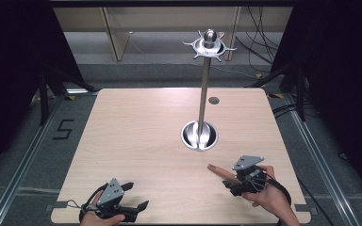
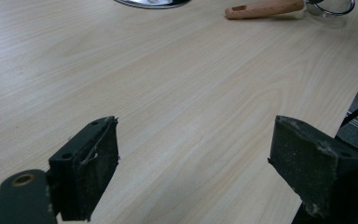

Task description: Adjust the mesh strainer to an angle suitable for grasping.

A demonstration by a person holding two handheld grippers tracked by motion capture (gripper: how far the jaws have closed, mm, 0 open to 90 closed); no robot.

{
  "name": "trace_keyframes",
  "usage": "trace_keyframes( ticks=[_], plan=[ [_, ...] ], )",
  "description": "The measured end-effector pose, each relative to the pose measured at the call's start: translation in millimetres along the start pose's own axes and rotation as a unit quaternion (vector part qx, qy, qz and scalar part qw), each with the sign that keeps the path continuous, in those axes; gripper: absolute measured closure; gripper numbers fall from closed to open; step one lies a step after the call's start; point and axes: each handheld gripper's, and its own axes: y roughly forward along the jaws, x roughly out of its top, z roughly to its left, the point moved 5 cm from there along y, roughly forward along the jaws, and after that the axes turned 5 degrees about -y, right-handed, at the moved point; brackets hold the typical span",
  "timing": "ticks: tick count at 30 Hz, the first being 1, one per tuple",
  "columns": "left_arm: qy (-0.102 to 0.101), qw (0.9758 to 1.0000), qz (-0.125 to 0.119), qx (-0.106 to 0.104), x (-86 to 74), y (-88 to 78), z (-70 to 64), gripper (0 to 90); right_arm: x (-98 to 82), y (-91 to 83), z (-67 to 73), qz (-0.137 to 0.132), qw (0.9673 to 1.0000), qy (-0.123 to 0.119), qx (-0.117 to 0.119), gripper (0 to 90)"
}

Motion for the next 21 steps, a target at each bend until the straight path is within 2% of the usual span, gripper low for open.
trace_keyframes(
  ticks=[1,2,3,4,5,6,7,8,10,11,12,14,15,20,21],
  plan=[
    [-0.012,0.9999,0.000,0.001,-0.7,0.5,-1.3,14.9,2.2,3.7,-1.7,-0.001,1.0000,-0.002,-0.003,34.4],
    [-0.008,0.9999,0.005,0.006,-1.1,0.2,-0.2,14.9,3.9,6.0,-3.2,0.006,1.0000,-0.001,0.000,36.0],
    [-0.010,0.9999,-0.003,0.000,-0.2,1.0,-1.8,14.9,4.5,7.8,-5.5,0.021,0.9998,-0.008,0.000,36.6],
    [0.003,1.0000,-0.001,-0.001,-0.1,0.4,-1.0,14.9,5.0,9.6,-6.8,0.034,0.9994,-0.011,-0.002,36.8],
    [0.003,1.0000,-0.001,-0.001,-0.1,0.4,-1.0,14.9,5.0,9.6,-6.8,0.034,0.9994,-0.011,-0.002,36.8],
    [0.003,1.0000,-0.001,0.000,0.0,0.0,-1.3,14.9,5.7,14.4,-8.1,0.054,0.9984,-0.016,-0.004,39.7],
    [0.012,0.9999,0.004,0.002,0.2,-0.8,0.2,14.9,5.7,14.4,-8.1,0.054,0.9984,-0.016,-0.004,39.7],
    [0.003,1.0000,-0.003,-0.004,0.6,-0.1,-2.1,14.9,6.0,18.9,-9.2,0.067,0.9976,-0.015,0.007,42.3],
    [0.003,1.0000,-0.002,-0.005,0.4,0.0,-2.1,14.9,6.5,21.7,-10.5,0.065,0.9977,-0.017,0.009,43.5],
    [0.003,1.0000,-0.002,-0.004,0.3,0.1,-1.9,14.9,6.3,23.8,-11.0,0.072,0.9971,-0.015,0.022,44.5],
    [0.009,1.0000,0.003,0.001,0.3,-0.5,-0.5,14.9,6.5,26.3,-12.5,0.075,0.9968,-0.014,0.024,45.7],
    [0.004,1.0000,-0.001,-0.002,0.3,0.1,-2.0,14.8,7.6,31.4,-15.4,0.086,0.9956,-0.024,0.027,49.7],
    [-0.006,1.0000,0.000,-0.001,-0.3,0.1,-3.0,14.8,8.0,32.5,-15.6,0.091,0.9950,-0.024,0.033,51.2],
    [0.005,0.9999,-0.003,-0.008,0.8,0.3,-2.4,14.8,8.4,36.4,-18.7,0.111,0.9926,-0.031,0.037,55.7],
    [-0.006,1.0000,-0.003,-0.007,0.2,0.3,-3.4,14.8,8.5,37.1,-17.0,0.110,0.9929,-0.020,0.040,56.1]
  ],
)
